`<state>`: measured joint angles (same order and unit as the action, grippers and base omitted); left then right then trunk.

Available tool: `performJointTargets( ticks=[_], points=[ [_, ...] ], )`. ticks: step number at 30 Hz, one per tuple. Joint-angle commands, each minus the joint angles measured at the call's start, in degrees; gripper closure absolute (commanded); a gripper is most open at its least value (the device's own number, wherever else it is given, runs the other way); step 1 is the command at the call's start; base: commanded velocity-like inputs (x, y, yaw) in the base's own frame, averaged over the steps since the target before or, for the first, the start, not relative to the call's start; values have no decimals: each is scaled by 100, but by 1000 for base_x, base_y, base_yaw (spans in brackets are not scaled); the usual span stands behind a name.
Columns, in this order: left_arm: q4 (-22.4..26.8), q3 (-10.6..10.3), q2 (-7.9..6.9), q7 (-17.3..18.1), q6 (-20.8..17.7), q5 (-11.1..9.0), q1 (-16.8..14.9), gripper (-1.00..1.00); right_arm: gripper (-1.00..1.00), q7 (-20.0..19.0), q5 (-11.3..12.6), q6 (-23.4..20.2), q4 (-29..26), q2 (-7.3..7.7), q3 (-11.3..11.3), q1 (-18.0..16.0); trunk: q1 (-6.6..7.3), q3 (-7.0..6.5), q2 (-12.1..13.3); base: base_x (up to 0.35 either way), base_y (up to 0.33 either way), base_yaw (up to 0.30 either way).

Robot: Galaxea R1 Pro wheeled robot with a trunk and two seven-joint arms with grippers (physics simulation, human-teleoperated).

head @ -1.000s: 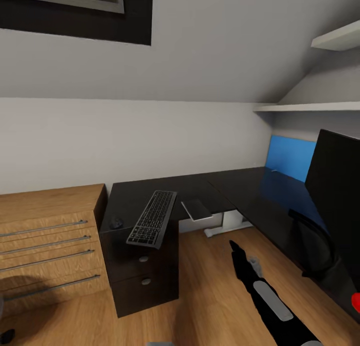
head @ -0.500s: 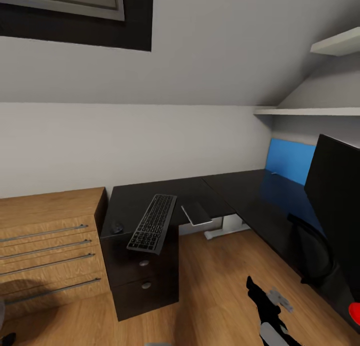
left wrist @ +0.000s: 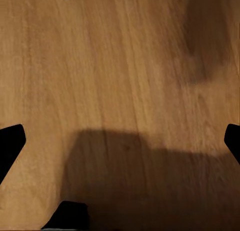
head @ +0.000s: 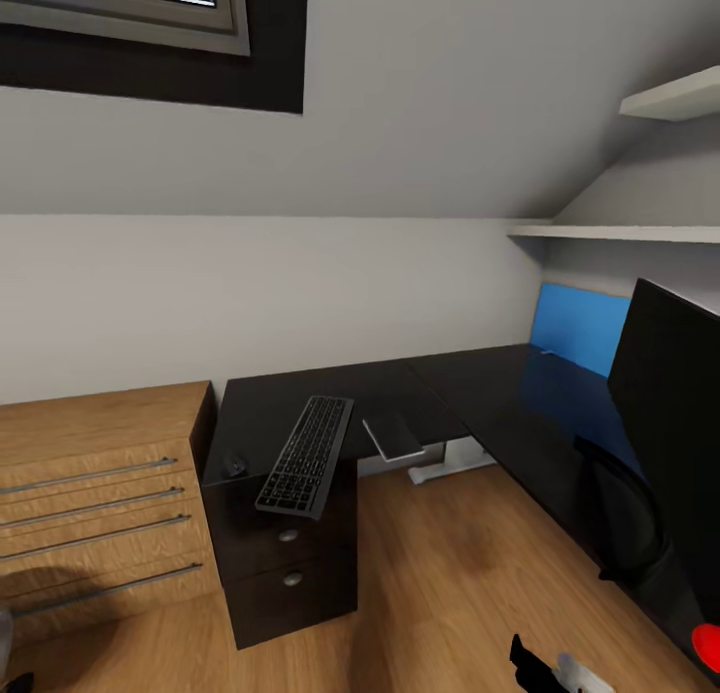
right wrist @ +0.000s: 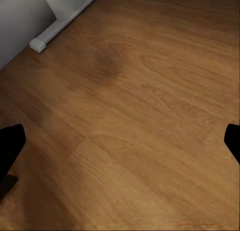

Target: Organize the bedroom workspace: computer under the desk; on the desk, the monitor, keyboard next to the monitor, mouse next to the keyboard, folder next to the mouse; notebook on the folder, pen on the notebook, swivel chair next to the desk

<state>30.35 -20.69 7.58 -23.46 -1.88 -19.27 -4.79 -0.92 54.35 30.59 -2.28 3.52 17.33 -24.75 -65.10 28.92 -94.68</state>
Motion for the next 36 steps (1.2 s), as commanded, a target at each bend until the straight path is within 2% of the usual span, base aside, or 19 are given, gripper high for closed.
performJointTargets(
  ticks=[1,3,4,7,8,10,11,12,15,20,21,24,27,28,31,35,36],
  points=[
    [-169,-49,-8,-48,210,-33,-4,-100,-100,-10,22,24,52,-80,37,-3,23,-13,38,0,0,0],
    [-325,-52,-9,-47,437,-26,-4,-100,-100,-11,-22,37,86,-134,36,-3,67,-49,119,0,0,0],
    [-557,-64,-8,-45,907,-18,-4,-100,-100,-13,-308,91,144,-204,36,-3,89,-66,159,0,0,0],
    [-637,-74,2,-45,1006,-16,-4,-100,-100,-12,-644,113,161,-219,35,-3,155,-120,279,0,0,0],
    [-675,-78,5,-46,1035,-16,-4,-100,-100,-9,-847,120,170,-210,32,-3,177,-138,319,0,0,0],
    [-702,-80,5,-46,1059,-16,-4,-100,-100,-6,-1008,124,175,-188,30,-3,221,-174,399,0,0,0],
    [-719,-81,6,-49,1078,-15,-4,-100,-100,-1,-1111,127,178,-142,28,-3,243,-192,439,0,0,0],
    [-740,-83,4,-48,1100,-15,-4,-100,-100,8,-1235,126,167,66,29,-3,265,-210,479,0,0,0],
    [-746,-84,5,-48,1110,-12,-4,-100,-100,18,-1271,106,149,177,27,-3,331,-264,600,0,0,0],
    [-749,-81,-1,-52,1123,-14,-4,-100,-100,25,-1300,93,133,156,51,-3,441,-354,800,0,0,0],
    [-749,-77,-5,-52,1128,-15,-4,-100,-100,14,-1305,105,137,105,49,-3,462,-372,840,0,0,0],
    [-750,-68,-9,-86,1186,-15,-4,-100,-100,-3,-1325,145,151,-192,47,-3,528,-426,961,0,0,0],
    [-750,-67,-10,-93,1328,-15,-4,-100,-100,-4,-1352,192,151,-229,101,-3,594,-479,1081,0,0,0],
    [-750,-68,-7,-93,1497,-12,-4,-100,-100,-5,-1395,237,176,-268,190,-3,616,-497,1121,-148,0,0],
    [-750,-83,-3,-89,1515,-7,-4,-100,-100,-5,-1422,245,188,-289,210,-3,682,-551,1241,-280,0,182],
    [-750,-84,-3,-89,1515,-6,-4,-100,-100,-3,-1719,246,197,-290,216,-2,770,-623,1402,-326,0,261],
    [-750,-84,-3,-89,1515,-6,-4,-100,-100,0,-1966,246,199,-290,217,0,792,-640,1442,-332,0,272]
  ],
)
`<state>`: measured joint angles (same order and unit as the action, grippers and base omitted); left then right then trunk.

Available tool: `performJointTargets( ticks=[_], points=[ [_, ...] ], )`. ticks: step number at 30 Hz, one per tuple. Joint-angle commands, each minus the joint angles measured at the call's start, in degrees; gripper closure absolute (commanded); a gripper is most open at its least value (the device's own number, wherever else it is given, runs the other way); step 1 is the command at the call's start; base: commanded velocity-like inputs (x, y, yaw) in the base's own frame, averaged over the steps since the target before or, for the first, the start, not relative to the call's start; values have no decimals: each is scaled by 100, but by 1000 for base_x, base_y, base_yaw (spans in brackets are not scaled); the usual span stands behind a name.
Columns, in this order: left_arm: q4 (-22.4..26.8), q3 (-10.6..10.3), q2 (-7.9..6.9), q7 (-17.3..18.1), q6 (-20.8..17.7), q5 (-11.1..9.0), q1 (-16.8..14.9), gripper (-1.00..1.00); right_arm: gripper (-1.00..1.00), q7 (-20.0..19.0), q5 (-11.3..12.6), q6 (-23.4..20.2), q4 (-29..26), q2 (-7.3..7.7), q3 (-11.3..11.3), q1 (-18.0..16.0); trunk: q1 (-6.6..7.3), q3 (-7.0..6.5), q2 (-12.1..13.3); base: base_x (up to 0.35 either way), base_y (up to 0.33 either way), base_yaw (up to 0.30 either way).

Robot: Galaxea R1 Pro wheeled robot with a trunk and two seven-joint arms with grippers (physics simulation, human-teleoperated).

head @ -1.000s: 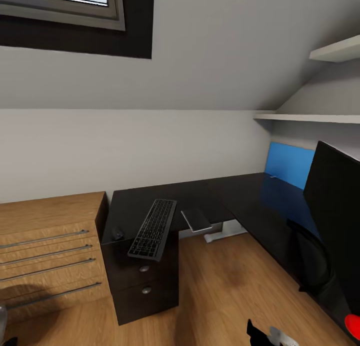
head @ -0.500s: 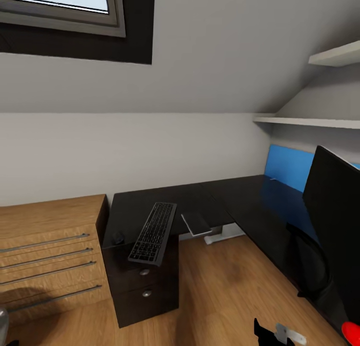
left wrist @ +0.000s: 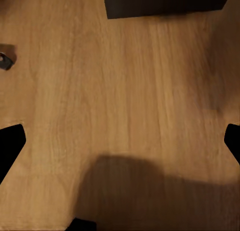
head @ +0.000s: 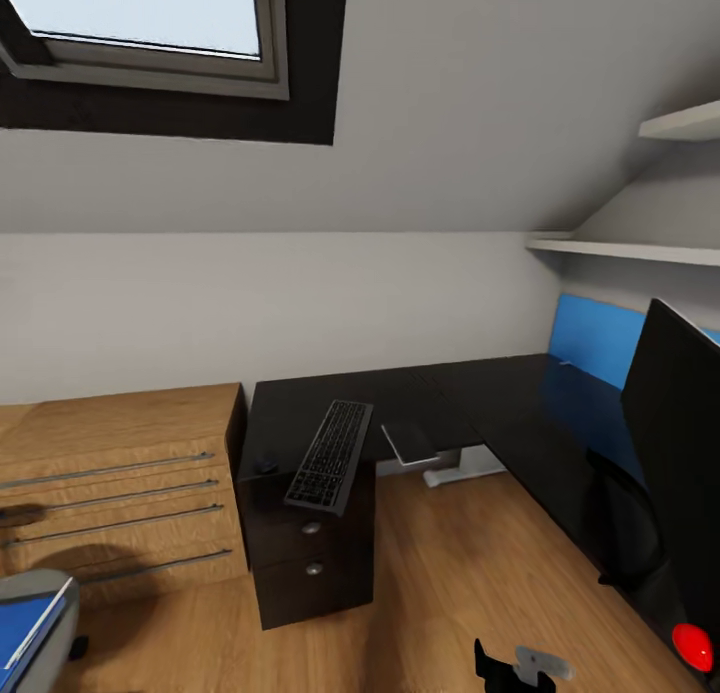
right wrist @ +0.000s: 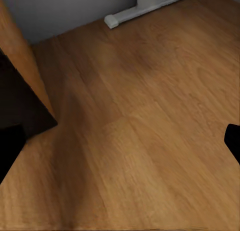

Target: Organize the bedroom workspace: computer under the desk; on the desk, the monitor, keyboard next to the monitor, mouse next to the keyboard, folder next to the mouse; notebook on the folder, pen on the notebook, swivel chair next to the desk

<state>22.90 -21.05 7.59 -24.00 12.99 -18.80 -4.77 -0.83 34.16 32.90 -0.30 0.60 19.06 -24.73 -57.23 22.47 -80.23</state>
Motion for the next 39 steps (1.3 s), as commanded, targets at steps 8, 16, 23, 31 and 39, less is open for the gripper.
performJointTargets(
  ticks=[8,16,23,31,39],
  points=[
    [-5,-48,-3,-34,29,-54,-7,-100,-100,-4,-458,15,52,-1,45,2,180,-119,318,-335,0,276],
    [-5,-37,-5,-40,28,-61,-7,-100,-100,2,-885,17,109,-61,43,3,356,-236,639,-271,-12,275],
    [-5,-21,-11,-43,28,-77,-7,-100,-100,19,-963,58,124,-192,37,5,510,-338,920,-53,-5,274],
    [-5,-15,-12,-43,28,-88,-7,-100,-100,6,-976,67,126,-212,36,22,685,-460,1241,-4,0,208],
    [-5,-14,-12,-50,28,-94,-7,-100,-100,4,-975,67,126,-212,36,29,861,-600,1562,-1,0,36]
  ],
)
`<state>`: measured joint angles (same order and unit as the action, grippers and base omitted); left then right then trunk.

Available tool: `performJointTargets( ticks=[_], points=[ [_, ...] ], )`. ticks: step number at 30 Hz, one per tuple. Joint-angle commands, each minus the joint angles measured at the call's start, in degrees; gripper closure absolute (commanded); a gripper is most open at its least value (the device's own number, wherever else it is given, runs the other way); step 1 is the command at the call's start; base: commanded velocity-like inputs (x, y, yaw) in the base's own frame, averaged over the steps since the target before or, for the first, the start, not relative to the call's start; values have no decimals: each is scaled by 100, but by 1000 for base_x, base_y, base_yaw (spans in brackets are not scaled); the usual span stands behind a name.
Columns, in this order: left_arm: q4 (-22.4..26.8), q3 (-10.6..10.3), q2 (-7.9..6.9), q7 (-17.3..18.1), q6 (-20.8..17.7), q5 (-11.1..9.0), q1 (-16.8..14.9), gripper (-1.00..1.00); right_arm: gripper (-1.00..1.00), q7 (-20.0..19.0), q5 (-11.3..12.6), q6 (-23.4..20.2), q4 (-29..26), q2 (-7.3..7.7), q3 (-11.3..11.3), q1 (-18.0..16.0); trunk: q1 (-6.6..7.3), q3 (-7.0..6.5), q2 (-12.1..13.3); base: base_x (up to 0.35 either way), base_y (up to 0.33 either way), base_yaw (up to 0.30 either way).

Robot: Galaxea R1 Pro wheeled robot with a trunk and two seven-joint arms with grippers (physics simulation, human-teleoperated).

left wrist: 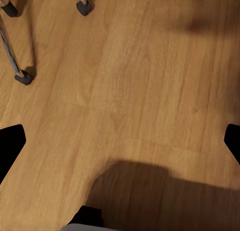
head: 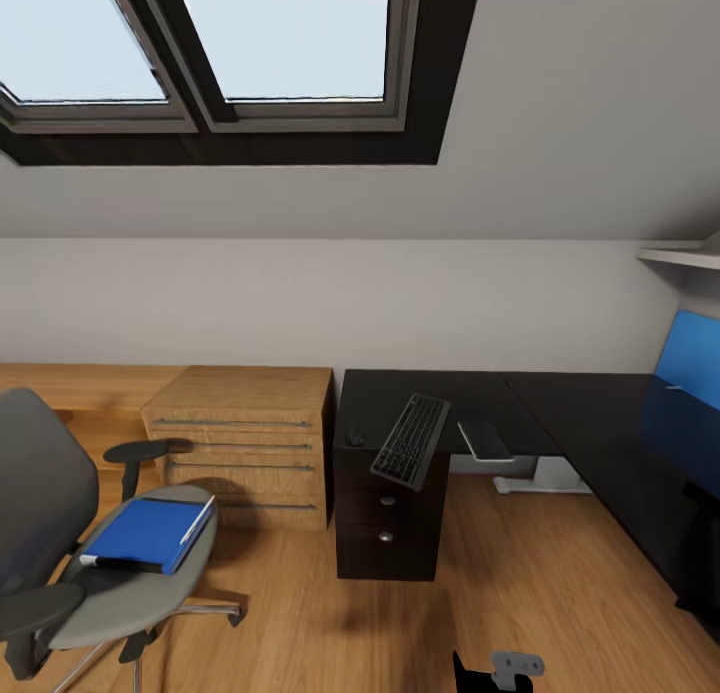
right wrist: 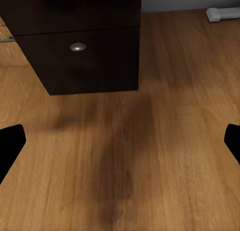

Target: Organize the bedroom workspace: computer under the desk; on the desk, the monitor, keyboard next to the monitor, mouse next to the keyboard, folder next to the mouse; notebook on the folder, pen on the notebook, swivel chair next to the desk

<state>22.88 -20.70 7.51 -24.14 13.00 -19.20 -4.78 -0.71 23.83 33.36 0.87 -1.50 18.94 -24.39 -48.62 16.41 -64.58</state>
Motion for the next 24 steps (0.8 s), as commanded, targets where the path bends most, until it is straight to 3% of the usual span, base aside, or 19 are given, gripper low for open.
performJointTargets(
  ticks=[1,9,24],
  points=[
    [-3,-49,-4,-36,27,-53,-6,-100,-100,-8,58,21,9,-3,48,-5,23,-11,37,0,0,10],
    [-3,-65,7,-30,25,-40,-6,-100,-100,-8,56,21,9,-1,48,-5,198,-155,358,-120,-100,4],
    [-3,-84,19,-21,19,-32,-6,-100,-100,-8,57,21,9,-8,48,-4,528,-424,960,-223,-239,0]
  ],
)
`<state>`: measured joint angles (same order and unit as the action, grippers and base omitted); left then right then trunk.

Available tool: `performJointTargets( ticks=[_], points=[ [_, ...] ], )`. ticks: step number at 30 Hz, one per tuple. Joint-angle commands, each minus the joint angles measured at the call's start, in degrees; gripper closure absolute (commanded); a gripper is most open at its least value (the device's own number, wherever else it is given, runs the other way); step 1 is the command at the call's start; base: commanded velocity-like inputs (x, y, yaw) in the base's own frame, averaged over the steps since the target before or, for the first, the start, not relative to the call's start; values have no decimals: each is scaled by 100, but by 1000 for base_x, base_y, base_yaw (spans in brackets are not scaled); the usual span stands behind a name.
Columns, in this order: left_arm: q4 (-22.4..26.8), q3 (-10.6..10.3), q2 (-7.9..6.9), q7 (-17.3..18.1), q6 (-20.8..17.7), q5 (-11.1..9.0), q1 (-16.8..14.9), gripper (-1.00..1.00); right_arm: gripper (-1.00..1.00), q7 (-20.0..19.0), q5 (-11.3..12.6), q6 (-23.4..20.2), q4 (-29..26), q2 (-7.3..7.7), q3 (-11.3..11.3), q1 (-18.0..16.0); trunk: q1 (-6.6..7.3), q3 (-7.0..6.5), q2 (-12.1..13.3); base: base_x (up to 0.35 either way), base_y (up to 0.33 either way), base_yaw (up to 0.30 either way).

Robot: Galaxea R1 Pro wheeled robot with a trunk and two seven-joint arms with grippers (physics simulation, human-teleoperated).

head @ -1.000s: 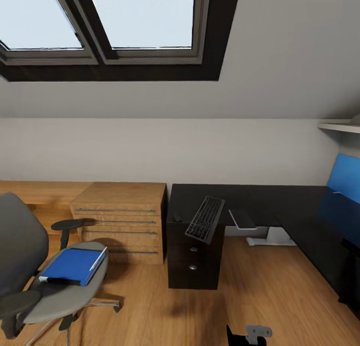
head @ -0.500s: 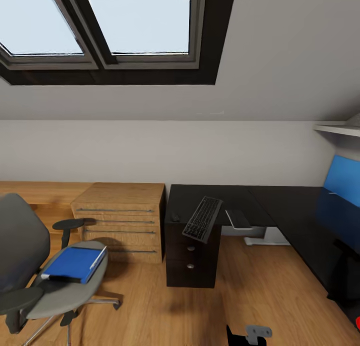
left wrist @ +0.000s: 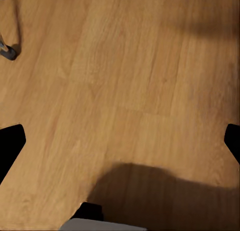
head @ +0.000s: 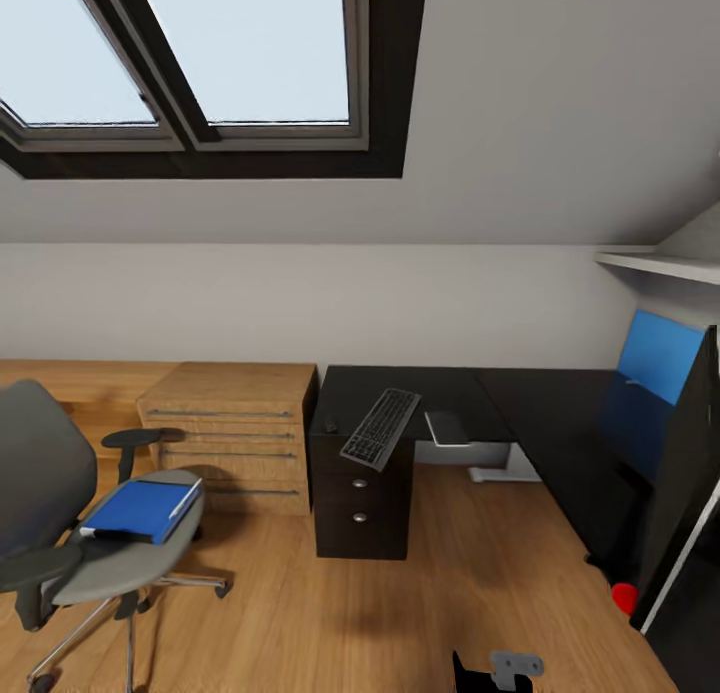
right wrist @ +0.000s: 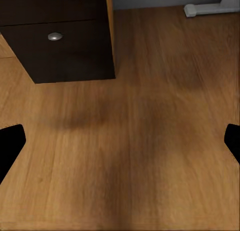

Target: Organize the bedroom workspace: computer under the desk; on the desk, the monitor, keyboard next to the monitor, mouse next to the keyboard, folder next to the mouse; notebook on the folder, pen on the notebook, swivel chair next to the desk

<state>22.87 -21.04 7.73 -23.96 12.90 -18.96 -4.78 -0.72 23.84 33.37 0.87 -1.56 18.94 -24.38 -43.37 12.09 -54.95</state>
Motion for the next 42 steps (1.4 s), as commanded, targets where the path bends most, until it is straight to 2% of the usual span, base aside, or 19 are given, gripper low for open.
performJointTargets(
  ticks=[1,23,36,41,42],
  points=[
    [-2,-49,-5,-38,28,-55,-6,-100,-100,-8,55,20,9,-2,48,-6,24,-11,36,-224,-258,0],
    [-2,-19,-24,-47,54,-47,-6,-100,-100,-16,59,28,9,-6,50,26,508,-416,918,-257,-171,-10],
    [-2,-7,-29,-47,54,-55,-6,-100,-100,-16,62,43,9,-5,46,38,508,-429,918,-13,-7,-25],
    [-2,-1,-35,-47,54,-57,-6,-100,-100,-10,68,261,9,-3,42,38,508,-429,918,0,0,0],
    [-2,3,-46,-47,54,-59,-6,-100,-100,0,78,502,9,-2,40,53,508,-429,918,0,0,0]
  ],
)
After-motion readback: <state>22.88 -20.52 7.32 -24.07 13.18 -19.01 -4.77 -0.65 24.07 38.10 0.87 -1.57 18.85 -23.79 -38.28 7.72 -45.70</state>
